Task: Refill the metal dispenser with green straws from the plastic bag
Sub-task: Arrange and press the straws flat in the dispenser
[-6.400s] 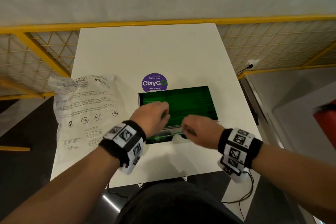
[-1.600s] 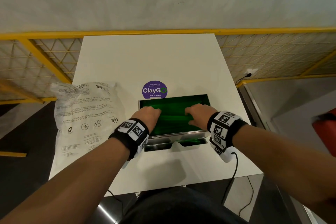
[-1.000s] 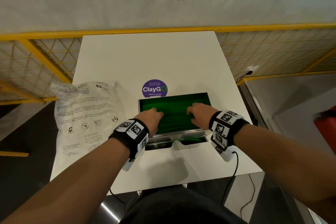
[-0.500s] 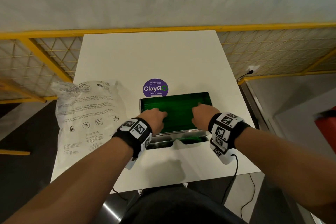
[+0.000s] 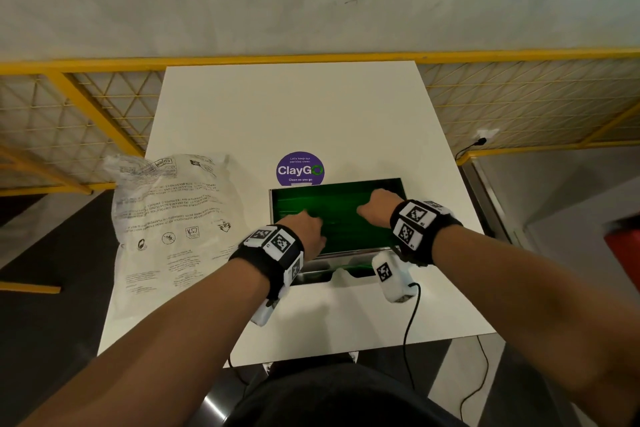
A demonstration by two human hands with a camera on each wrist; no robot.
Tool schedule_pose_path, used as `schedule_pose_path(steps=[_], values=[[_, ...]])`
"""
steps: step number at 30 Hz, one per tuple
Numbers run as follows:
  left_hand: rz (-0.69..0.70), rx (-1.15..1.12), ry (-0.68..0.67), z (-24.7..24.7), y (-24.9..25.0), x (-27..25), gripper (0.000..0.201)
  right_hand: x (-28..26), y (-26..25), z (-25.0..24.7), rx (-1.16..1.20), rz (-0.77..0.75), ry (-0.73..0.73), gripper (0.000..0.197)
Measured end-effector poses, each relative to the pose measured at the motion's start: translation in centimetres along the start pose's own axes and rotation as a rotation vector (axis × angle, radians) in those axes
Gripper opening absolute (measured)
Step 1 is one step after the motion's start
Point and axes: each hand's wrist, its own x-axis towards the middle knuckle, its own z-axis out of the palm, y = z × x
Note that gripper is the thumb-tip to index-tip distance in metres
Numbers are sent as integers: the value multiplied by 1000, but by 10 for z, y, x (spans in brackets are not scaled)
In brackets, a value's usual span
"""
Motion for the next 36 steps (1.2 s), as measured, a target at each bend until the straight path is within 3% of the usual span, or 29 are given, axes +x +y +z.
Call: schedule_pose_path(steps=[3,6,10,13,16,20,23,25,29,31,33,36], values=[[-46,7,35,-1,-4,-1,40,3,3,-6,77,-13,30,31],[-49,-1,56,5,-2,2,51,3,4,-6,108,2,104,38],[-119,-35,-17,6,1,7,67,4,-2,4,53,26,53,32],[-155,-7,-21,2,-3,10,67,6,-2,3,52,-17,53,23],[-185,-20,16,0,0,10,62,6,0,2,54,-12,113,31],[-214,-10,8,-3,7,7,65,10,2,6,18,-19,38,22],[-215,-3,-15,-9,4,3,66,9,9,7,-16,-86,22,52],[-212,-2,-8,-12,4,-2,60,4,13,5,-34,-147,24,55],[-181,-32,51,-13,6,-9,51,-11,20,-2,-81,-254,46,52],[-52,-55,113,-10,6,-10,51,-26,23,-3,-82,-373,117,42],[79,-40,83,-5,5,-10,57,-48,26,-1,4,-491,178,23],[72,-4,-33,2,1,-13,61,-75,34,15,-26,-581,4,17]])
